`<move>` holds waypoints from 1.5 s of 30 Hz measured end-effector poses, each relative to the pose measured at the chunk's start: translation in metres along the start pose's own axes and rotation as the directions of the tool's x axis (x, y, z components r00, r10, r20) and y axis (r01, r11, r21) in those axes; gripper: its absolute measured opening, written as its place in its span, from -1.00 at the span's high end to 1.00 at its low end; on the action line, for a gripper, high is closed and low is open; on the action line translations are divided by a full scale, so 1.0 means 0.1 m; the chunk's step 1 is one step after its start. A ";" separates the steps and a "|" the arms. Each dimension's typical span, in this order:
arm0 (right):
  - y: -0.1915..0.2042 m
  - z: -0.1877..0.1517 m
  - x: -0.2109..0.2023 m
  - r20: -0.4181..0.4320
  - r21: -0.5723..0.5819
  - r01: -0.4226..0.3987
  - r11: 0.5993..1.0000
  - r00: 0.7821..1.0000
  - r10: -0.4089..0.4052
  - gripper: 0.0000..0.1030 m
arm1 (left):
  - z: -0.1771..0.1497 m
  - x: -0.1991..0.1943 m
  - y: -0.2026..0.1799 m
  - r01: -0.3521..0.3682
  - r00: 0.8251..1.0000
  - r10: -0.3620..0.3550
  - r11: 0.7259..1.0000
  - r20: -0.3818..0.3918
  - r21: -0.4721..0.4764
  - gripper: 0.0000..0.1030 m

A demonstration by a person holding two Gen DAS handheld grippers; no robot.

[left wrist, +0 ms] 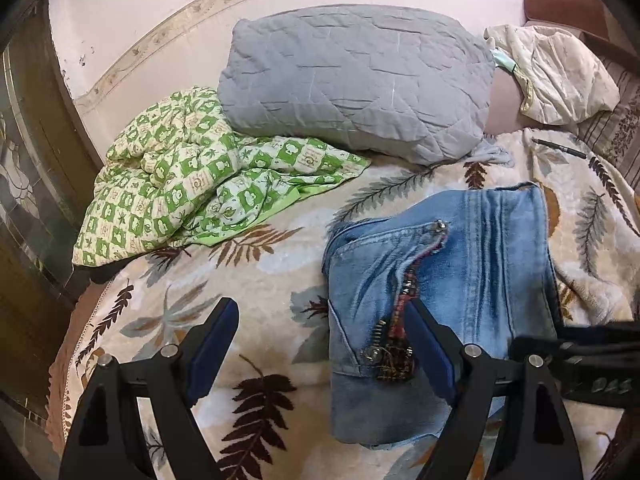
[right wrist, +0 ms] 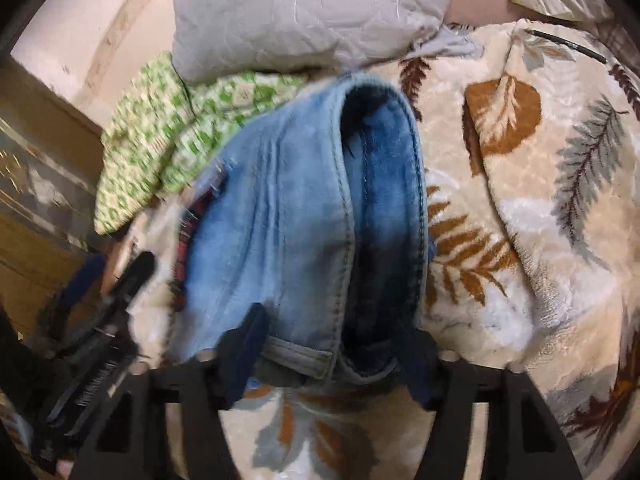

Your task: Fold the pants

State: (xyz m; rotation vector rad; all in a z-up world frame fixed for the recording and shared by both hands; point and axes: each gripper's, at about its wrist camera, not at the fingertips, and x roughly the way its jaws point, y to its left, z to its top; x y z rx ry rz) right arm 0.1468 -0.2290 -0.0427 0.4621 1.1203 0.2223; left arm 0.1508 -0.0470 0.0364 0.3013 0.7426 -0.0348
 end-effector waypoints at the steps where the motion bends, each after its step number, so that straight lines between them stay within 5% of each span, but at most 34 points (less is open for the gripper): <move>1: 0.01 0.00 -0.01 0.001 -0.007 0.000 1.000 1.000 0.000 -0.08 | 0.00 0.00 0.01 0.012 1.000 -0.012 1.000 -0.004 -0.001 -0.64; 4: 0.10 0.03 -0.21 0.055 -0.064 0.005 0.998 0.999 -0.001 -0.10 | 0.02 -0.05 0.09 0.059 0.998 -0.059 0.998 0.004 -0.034 -0.64; 8: 0.00 0.09 -0.48 0.137 -0.044 0.004 0.999 0.991 0.002 -0.43 | 0.02 -0.03 0.13 0.066 0.998 -0.066 0.996 -0.002 -0.056 -0.64; 19: -0.38 0.13 -0.27 0.058 0.143 -0.083 0.986 0.995 0.076 -0.43 | -0.01 -0.03 0.04 0.059 0.998 -0.059 0.998 0.004 -0.028 -0.64; 24: -0.34 0.11 -0.34 0.098 0.107 0.030 0.994 0.994 -0.041 -0.43 | 0.00 -0.07 0.04 0.069 0.997 -0.068 0.997 0.018 -0.034 -0.64; 30: -0.29 0.17 -0.46 0.143 0.075 0.049 0.996 0.988 -0.059 -0.43 | -0.02 -0.04 0.01 0.056 0.998 -0.056 0.998 0.011 -0.024 -0.64; 34: -0.18 0.20 -0.66 0.262 0.024 0.182 0.983 0.948 -0.182 -0.43 | -0.03 -0.04 -0.02 0.053 0.998 -0.053 0.998 0.015 -0.015 -0.64; 37: -0.23 0.21 -0.67 0.244 0.041 0.086 0.995 0.965 -0.094 -0.43 | -0.03 -0.04 0.01 0.062 0.998 -0.061 0.998 0.014 -0.026 -0.64; 45: -0.18 0.19 -0.67 0.249 0.021 0.057 0.998 0.967 -0.060 -0.43 | -0.03 0.01 0.06 0.073 0.997 -0.073 0.996 -0.004 -0.054 -0.64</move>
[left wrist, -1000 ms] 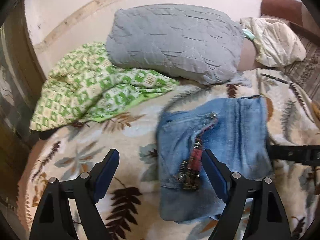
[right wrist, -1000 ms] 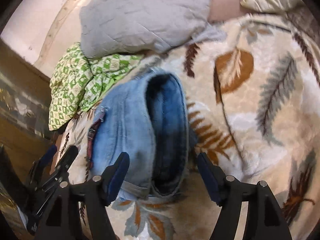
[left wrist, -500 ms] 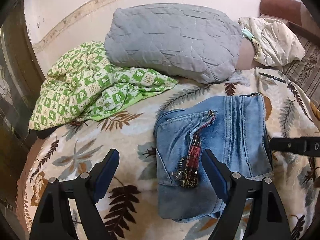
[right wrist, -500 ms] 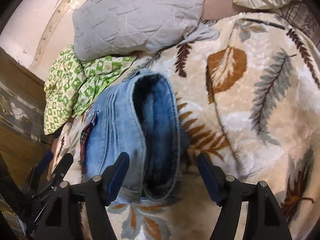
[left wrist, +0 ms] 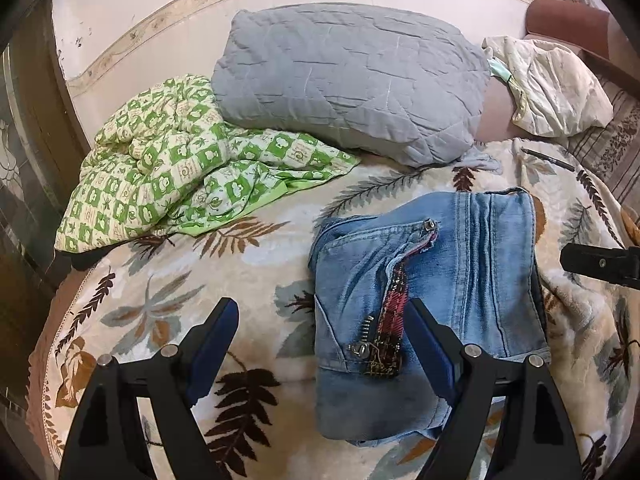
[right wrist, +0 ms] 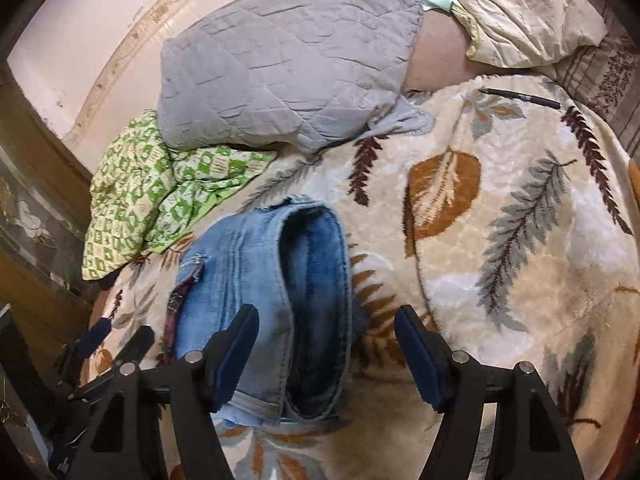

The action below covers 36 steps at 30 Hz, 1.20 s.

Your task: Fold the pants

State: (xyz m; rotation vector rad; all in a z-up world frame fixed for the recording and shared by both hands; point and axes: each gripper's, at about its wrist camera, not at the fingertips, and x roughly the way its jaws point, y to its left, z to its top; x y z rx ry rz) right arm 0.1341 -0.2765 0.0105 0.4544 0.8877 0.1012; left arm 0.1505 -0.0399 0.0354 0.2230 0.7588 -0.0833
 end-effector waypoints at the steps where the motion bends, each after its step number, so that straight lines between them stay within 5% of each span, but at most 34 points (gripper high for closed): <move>1: 0.02 -0.01 0.00 0.000 -0.005 0.002 1.000 1.000 -0.002 -0.43 | 0.00 0.00 0.00 0.001 1.000 -0.001 1.000 0.001 0.001 -0.64; 15: 0.23 -0.09 -0.11 0.053 -0.095 0.032 0.995 0.998 -0.027 -0.43 | 0.04 -0.03 0.15 -0.008 1.000 0.009 0.999 0.021 -0.046 -0.64; 24: 0.23 -0.09 0.02 -0.025 -0.055 -0.039 0.998 0.999 0.037 -0.43 | 0.04 0.14 0.20 0.034 0.998 -0.038 0.996 -0.043 -0.087 -0.64; 36: 0.15 -0.08 0.02 -0.023 -0.024 -0.030 0.999 0.999 0.030 -0.43 | 0.04 0.14 0.21 0.033 0.999 -0.036 0.996 -0.037 -0.089 -0.64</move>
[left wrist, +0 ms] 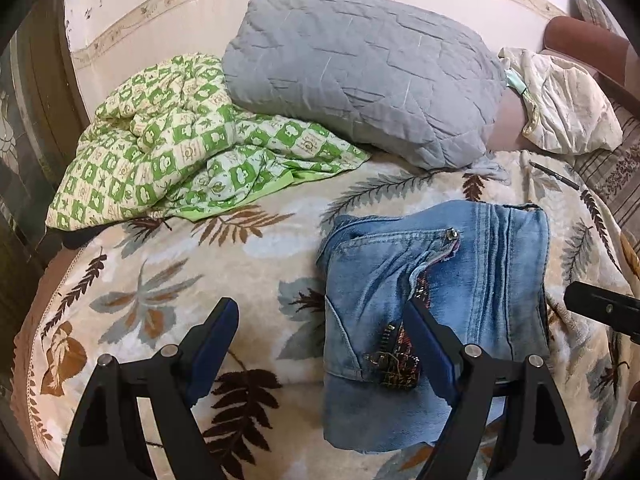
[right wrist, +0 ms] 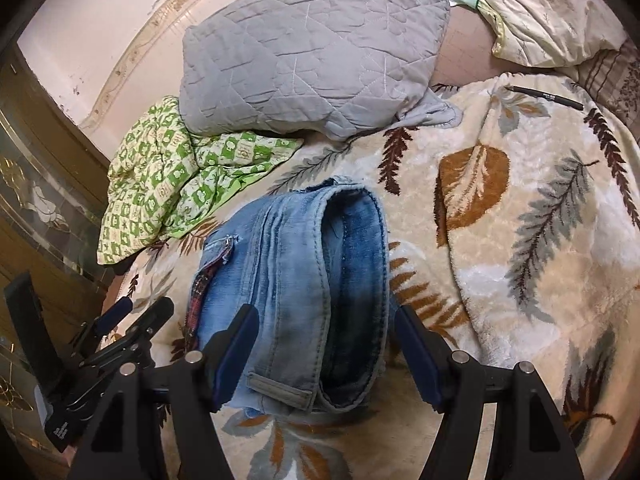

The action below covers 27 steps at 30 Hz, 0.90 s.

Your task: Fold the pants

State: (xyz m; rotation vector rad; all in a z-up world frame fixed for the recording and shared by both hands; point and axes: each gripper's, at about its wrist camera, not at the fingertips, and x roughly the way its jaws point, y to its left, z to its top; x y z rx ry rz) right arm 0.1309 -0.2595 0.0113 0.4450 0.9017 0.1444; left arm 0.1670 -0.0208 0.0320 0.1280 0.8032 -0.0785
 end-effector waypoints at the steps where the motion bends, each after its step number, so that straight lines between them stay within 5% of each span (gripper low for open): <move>1: 0.00 0.00 0.00 0.000 -0.002 0.000 1.000 1.000 0.000 -0.43 | 0.00 0.02 0.01 0.002 1.000 -0.002 1.000 -0.006 -0.003 -0.64; 12: -0.44 0.05 0.23 -0.062 0.179 -0.120 0.977 0.989 0.133 -0.43 | -0.08 0.31 0.42 0.122 0.986 -0.142 0.972 -0.088 -0.199 -0.64; 15: -0.54 0.04 0.36 -0.086 0.225 -0.151 0.963 0.981 0.174 -0.43 | -0.11 0.56 0.46 0.200 0.955 -0.243 0.951 -0.168 -0.236 -0.65; 18: -0.58 0.00 0.53 -0.126 0.239 -0.146 0.960 0.976 0.180 -0.43 | -0.18 0.69 0.52 0.253 0.931 -0.315 0.921 -0.184 -0.295 -0.65; 21: -0.58 -0.07 0.69 -0.163 0.274 -0.220 0.936 0.949 0.271 -0.43 | -0.20 0.70 0.63 0.298 0.906 -0.380 0.884 -0.184 -0.361 -0.65; 25: -0.53 -0.09 0.79 -0.196 0.260 -0.221 0.940 0.941 0.276 -0.45 | -0.19 0.63 0.72 0.313 0.903 -0.398 0.867 -0.161 -0.388 -0.65; 27: -0.54 -0.09 0.87 -0.212 0.274 -0.215 0.937 0.937 0.277 -0.45 | -0.19 0.64 0.72 0.340 0.887 -0.431 0.853 -0.166 -0.395 -0.65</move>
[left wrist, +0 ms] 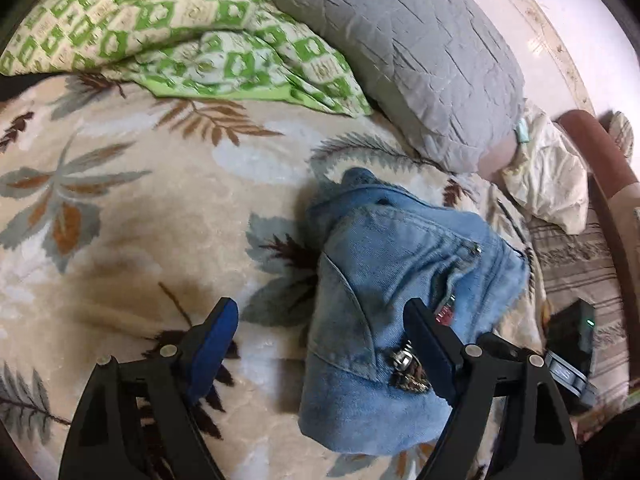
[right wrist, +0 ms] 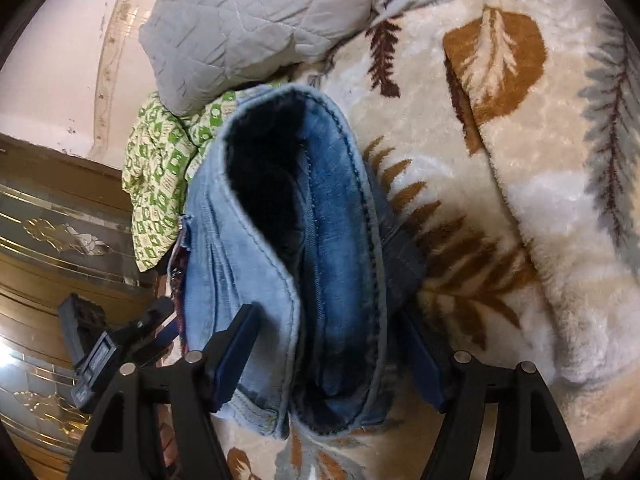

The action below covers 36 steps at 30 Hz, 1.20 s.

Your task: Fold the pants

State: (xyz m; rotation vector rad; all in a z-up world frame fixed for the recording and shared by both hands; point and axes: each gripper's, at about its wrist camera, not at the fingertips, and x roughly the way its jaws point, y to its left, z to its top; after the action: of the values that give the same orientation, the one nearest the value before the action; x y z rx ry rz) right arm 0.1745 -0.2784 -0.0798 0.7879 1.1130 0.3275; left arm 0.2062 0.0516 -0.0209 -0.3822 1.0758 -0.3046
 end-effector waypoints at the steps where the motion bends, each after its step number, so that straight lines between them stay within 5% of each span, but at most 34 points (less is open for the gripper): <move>1: -0.01 0.01 0.04 -0.012 0.007 0.002 1.000 1.000 -0.002 -0.45 | 0.00 0.01 0.00 0.020 1.000 -0.020 1.000 -0.007 -0.004 -0.65; 14: 0.16 0.14 0.25 -0.009 -0.037 0.065 0.997 0.998 -0.066 -0.39 | 0.05 0.48 -0.05 0.061 0.995 -0.063 0.998 -0.081 -0.029 -0.65; 18: 0.27 0.13 0.27 -0.004 -0.090 0.111 0.990 0.994 -0.111 -0.31 | 0.02 0.47 -0.03 0.128 0.987 -0.135 0.988 -0.086 -0.083 -0.14; 24: 0.27 0.12 0.23 0.018 -0.121 0.111 0.986 0.994 -0.110 -0.12 | -0.04 0.44 -0.11 0.086 0.996 -0.088 0.995 -0.033 -0.058 -0.12; 30: 0.55 -0.16 -0.10 0.106 -0.216 0.131 0.968 0.988 -0.110 0.30 | -0.21 0.07 -0.23 0.114 0.993 -0.112 0.993 0.044 -0.035 0.35; 36: 0.74 -0.63 -0.55 0.134 -0.255 0.080 0.964 0.990 -0.047 0.34 | -0.64 -0.51 -0.23 0.172 0.983 -0.169 0.985 0.068 -0.033 0.36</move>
State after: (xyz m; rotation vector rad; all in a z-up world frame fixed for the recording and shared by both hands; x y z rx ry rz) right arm 0.1048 -0.2354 -0.0041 0.5320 0.9505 0.3561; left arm 0.1248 0.0425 0.0031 -0.5169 0.9881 -0.4213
